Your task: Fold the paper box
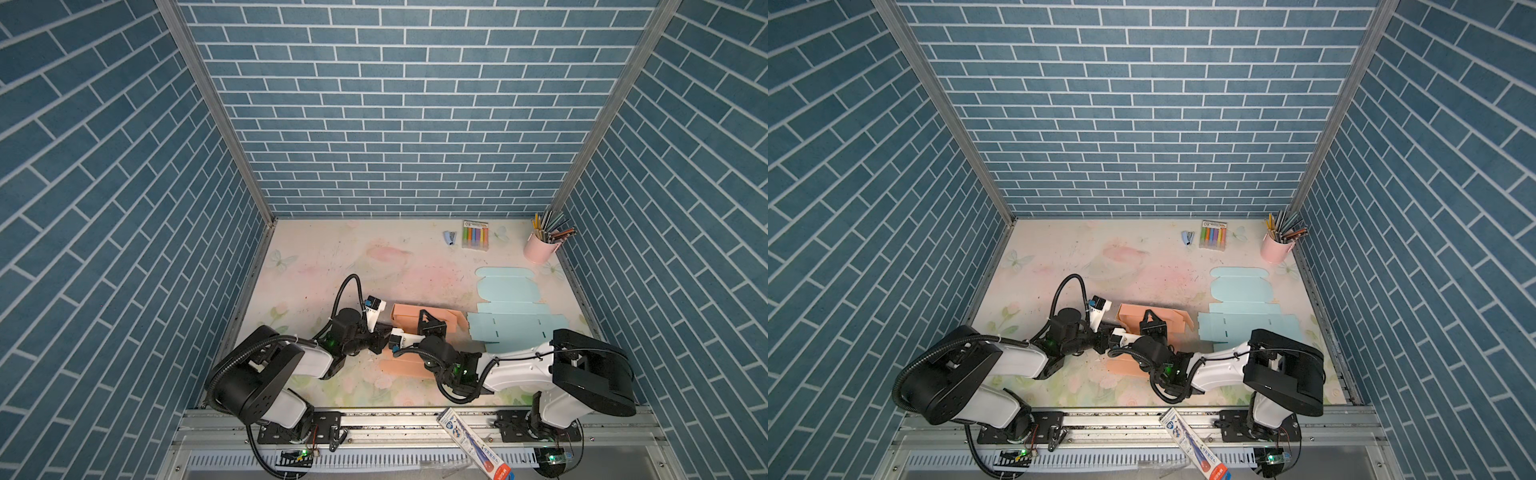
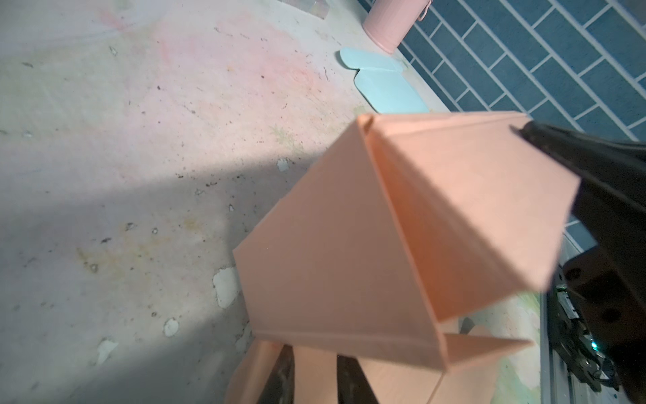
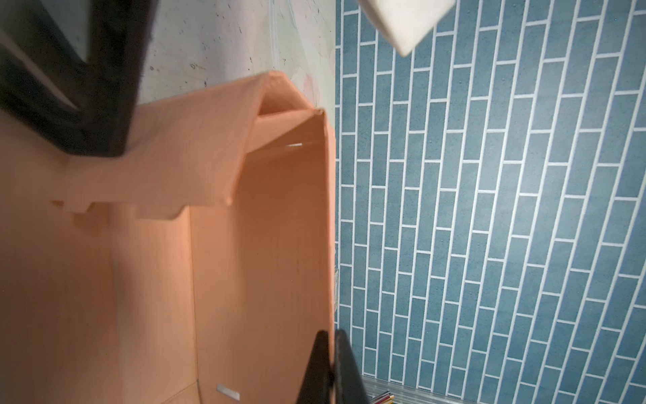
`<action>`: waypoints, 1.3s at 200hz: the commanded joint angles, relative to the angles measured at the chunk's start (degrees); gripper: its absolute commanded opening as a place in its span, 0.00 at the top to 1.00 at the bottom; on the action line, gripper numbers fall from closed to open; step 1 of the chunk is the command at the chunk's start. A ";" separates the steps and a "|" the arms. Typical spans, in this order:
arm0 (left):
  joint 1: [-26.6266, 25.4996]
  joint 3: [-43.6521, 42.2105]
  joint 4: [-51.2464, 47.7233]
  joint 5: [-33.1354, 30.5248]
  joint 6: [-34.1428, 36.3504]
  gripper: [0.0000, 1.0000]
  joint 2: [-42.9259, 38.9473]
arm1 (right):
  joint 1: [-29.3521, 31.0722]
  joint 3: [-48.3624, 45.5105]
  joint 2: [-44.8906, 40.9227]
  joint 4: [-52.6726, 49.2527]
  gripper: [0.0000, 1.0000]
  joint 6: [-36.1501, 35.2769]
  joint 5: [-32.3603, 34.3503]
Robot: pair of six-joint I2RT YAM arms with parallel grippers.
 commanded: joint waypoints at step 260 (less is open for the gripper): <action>-9.08 -1.28 24.34 -19.69 15.34 0.51 7.24 | 1.15 2.38 -2.29 -12.22 0.98 10.04 -5.19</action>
